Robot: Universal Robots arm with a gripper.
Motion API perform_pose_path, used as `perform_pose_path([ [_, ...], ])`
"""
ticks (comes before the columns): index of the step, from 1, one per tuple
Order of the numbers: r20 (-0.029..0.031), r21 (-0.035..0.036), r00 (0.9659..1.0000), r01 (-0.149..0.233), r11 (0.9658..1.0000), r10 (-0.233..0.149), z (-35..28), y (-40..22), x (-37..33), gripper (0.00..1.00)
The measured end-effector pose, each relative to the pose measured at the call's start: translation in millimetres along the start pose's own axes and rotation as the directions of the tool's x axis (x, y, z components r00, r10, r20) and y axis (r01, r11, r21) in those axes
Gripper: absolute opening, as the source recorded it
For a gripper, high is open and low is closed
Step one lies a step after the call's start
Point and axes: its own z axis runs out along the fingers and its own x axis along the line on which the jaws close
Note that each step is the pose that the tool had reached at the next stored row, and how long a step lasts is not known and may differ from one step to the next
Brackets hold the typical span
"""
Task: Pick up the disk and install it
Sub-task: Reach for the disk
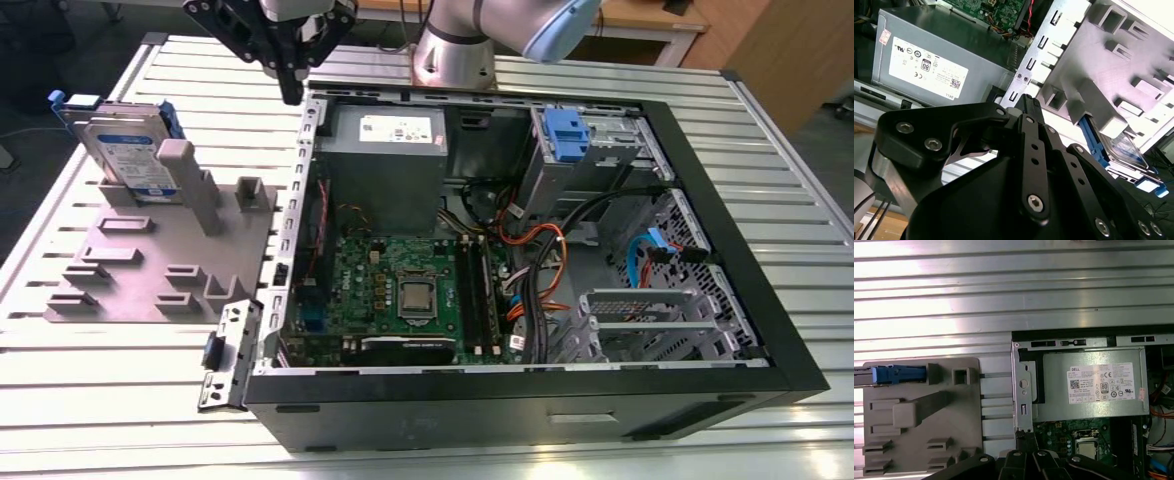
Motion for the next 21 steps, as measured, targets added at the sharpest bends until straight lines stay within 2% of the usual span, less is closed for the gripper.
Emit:
perform_pose_path([
  [4,0.0,0.0,1.0,0.0,1.0,0.0,0.0,0.5,2.2,0.11],
  [9,0.0001,-0.0002,1.0,0.0,1.0,0.0,0.1,0.2,8.8,0.11],
  [21,0.0,0.0,1.0,0.0,1.0,0.0,-0.1,0.0,9.9,0.11],
])
